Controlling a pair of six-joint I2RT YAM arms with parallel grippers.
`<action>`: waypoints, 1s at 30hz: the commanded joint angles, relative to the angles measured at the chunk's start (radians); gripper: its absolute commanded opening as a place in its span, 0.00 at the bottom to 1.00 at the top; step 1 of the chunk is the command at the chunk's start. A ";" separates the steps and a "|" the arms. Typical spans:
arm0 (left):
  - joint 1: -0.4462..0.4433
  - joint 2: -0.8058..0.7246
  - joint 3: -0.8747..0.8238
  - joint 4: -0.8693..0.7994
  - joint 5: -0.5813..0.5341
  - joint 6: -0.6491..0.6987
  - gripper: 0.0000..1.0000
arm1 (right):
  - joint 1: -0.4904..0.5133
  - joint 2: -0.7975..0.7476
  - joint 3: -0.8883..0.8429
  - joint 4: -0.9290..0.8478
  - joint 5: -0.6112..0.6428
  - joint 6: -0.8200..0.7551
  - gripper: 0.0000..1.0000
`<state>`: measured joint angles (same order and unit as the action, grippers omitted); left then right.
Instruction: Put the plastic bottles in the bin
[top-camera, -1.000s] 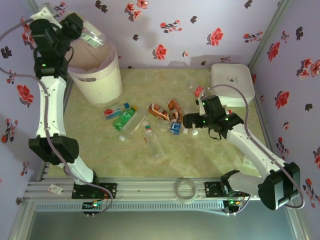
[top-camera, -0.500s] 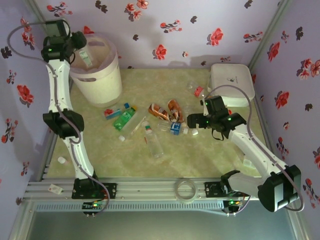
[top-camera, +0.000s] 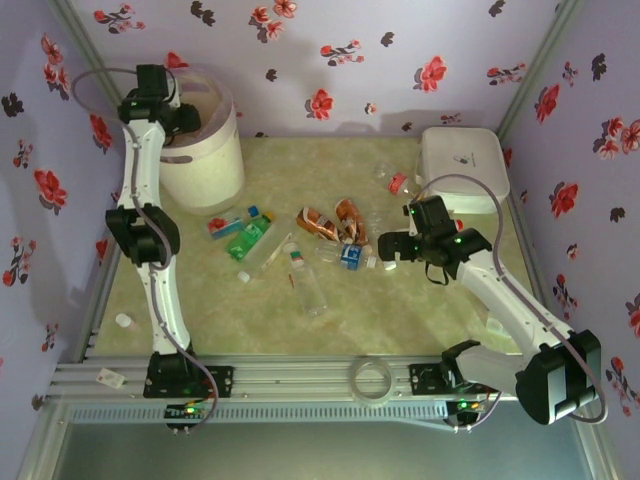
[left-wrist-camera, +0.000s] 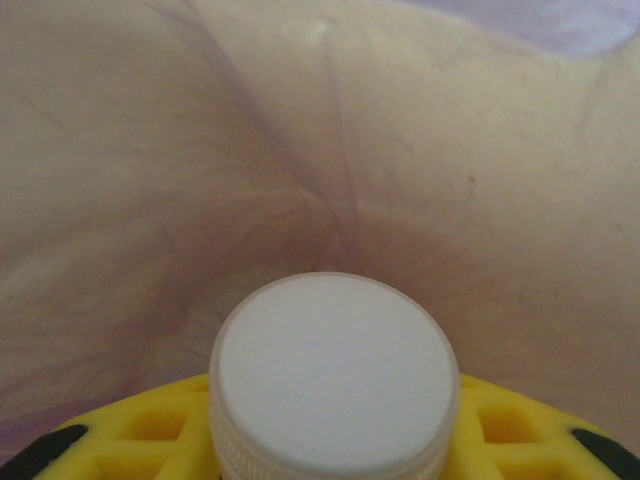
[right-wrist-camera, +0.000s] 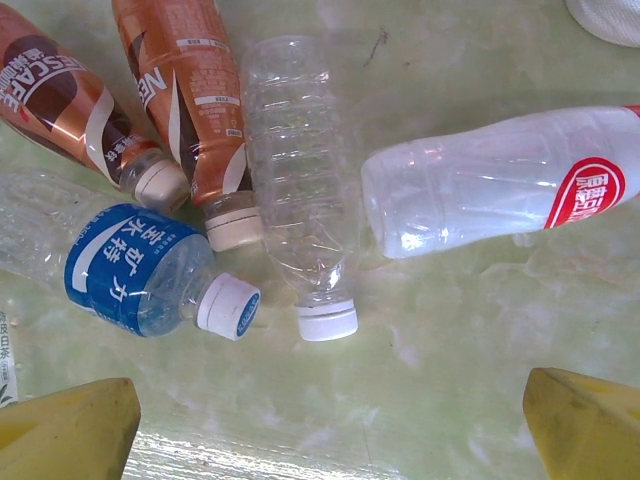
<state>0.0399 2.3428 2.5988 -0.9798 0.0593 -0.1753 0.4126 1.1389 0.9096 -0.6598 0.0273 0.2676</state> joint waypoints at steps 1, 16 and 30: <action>-0.012 0.030 0.023 -0.042 -0.017 0.042 0.00 | -0.016 0.005 -0.001 -0.027 0.022 0.034 0.99; -0.017 0.065 -0.063 -0.057 -0.024 0.076 0.20 | -0.091 -0.066 -0.050 -0.003 0.025 0.096 0.99; -0.018 0.061 -0.078 -0.059 -0.021 0.075 0.65 | -0.236 -0.096 -0.081 -0.007 -0.055 0.165 0.99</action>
<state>0.0223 2.4008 2.5324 -1.0191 0.0441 -0.1135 0.1802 1.0336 0.8249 -0.6567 -0.0013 0.4202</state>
